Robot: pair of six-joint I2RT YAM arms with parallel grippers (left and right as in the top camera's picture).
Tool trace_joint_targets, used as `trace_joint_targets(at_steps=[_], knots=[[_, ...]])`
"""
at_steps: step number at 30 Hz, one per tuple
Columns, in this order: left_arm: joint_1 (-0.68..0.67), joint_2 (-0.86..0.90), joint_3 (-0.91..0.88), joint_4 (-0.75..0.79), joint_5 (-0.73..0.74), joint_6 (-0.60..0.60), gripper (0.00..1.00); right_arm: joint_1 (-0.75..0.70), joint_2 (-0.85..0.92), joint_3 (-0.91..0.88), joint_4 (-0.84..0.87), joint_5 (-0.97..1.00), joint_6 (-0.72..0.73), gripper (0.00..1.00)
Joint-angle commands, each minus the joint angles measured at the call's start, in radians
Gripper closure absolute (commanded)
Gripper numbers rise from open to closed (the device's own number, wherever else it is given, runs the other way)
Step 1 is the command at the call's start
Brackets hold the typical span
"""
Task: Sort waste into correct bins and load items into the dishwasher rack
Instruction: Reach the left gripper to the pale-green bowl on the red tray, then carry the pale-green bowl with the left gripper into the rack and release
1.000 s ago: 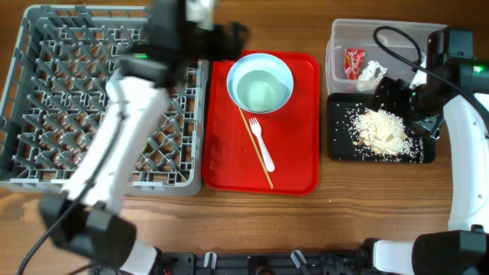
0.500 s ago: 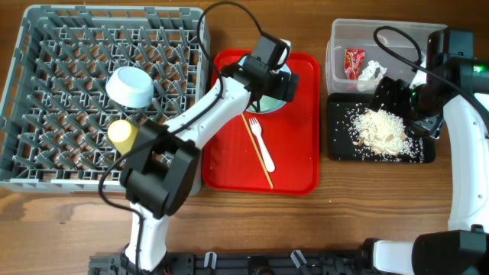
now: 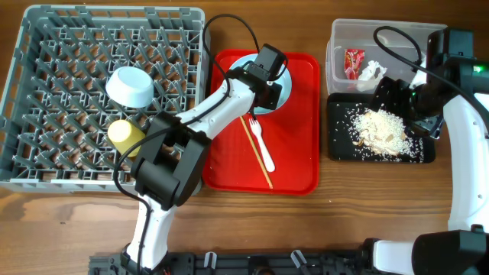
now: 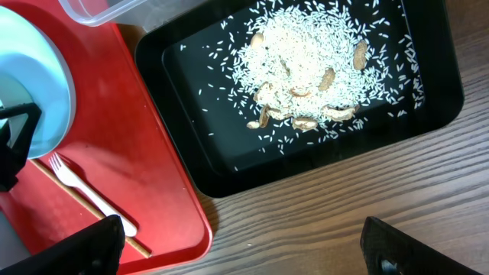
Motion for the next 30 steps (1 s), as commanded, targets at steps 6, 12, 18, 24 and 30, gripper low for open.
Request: trace_joint_targets(at_steps=[6,12,18,24,30], knots=[[-0.01,0.009,0.004,-0.001,-0.017,-0.001,0.96,0.0,-0.013,0.009,-0.006,0.02,0.001,0.0],[-0.008,-0.115,0.01,-0.014,0.016,0.0,0.96,0.0,-0.013,0.009,-0.006,0.02,0.001,0.0],[0.067,-0.331,0.01,-0.019,0.174,-0.001,0.96,0.0,-0.013,0.009,-0.006,0.02,0.002,0.0],[0.312,-0.425,0.01,-0.018,0.54,-0.002,0.96,0.0,-0.013,0.009,-0.005,0.02,0.001,0.0],[0.602,-0.37,0.009,0.008,0.981,-0.005,0.96,0.0,-0.013,0.009,-0.006,0.02,0.001,0.0]])
